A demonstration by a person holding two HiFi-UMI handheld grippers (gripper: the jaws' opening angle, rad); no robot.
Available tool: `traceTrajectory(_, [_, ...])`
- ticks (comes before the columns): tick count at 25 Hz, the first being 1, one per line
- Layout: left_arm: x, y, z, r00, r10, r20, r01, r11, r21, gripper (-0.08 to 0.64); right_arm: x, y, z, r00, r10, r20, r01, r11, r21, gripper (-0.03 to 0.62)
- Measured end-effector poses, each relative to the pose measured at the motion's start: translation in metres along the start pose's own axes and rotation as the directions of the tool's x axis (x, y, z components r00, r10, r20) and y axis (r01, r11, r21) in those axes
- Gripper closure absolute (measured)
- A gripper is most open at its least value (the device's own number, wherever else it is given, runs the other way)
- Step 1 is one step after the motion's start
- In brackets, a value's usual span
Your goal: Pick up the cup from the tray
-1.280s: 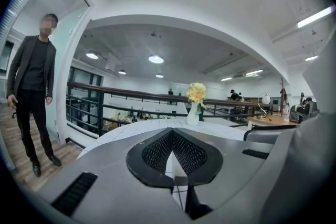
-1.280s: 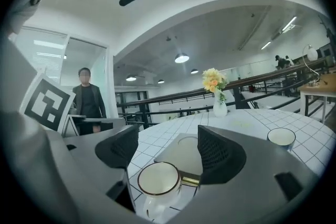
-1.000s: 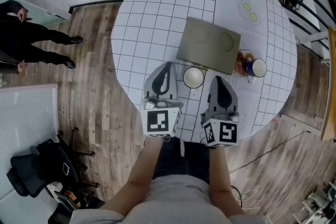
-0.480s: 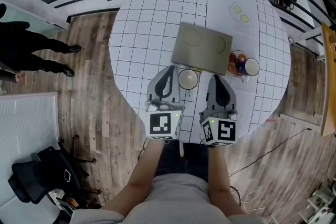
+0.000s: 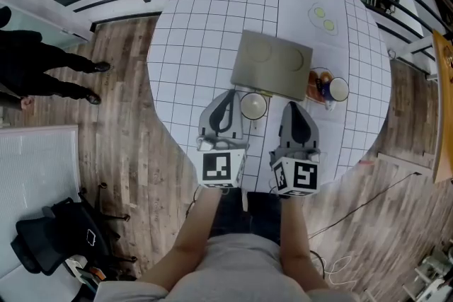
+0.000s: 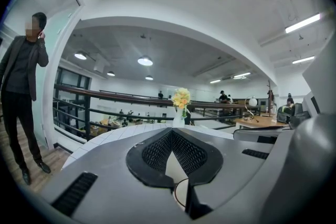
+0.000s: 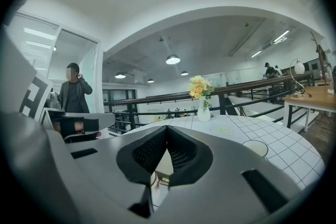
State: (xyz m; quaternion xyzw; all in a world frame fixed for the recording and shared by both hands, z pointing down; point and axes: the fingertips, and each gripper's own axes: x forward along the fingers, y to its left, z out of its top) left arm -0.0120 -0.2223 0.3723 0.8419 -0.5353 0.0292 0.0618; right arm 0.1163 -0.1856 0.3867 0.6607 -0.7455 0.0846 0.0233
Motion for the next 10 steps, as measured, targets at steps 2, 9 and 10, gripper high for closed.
traceTrajectory(2, [-0.0003,0.0009,0.001,1.0,0.0,0.001,0.0,1.0,0.008,0.554,-0.0006,0.0,0.0007,1.0,0.0,0.002,0.0,1.0,-0.004,0.584])
traceTrajectory(9, [0.0001,0.0009,-0.0004,1.0,-0.013,-0.015,0.013,0.999,0.047,0.555,-0.0002,0.0,0.0038,1.0,0.001,0.01,0.0,1.0,-0.014,0.584])
traceTrajectory(10, [-0.0001,0.0007,-0.0018,1.0,-0.016,-0.023,0.017,0.998,0.057,0.554,0.0001,0.0001,0.0039,1.0,0.001,0.01,-0.001,1.0,-0.014,0.584])
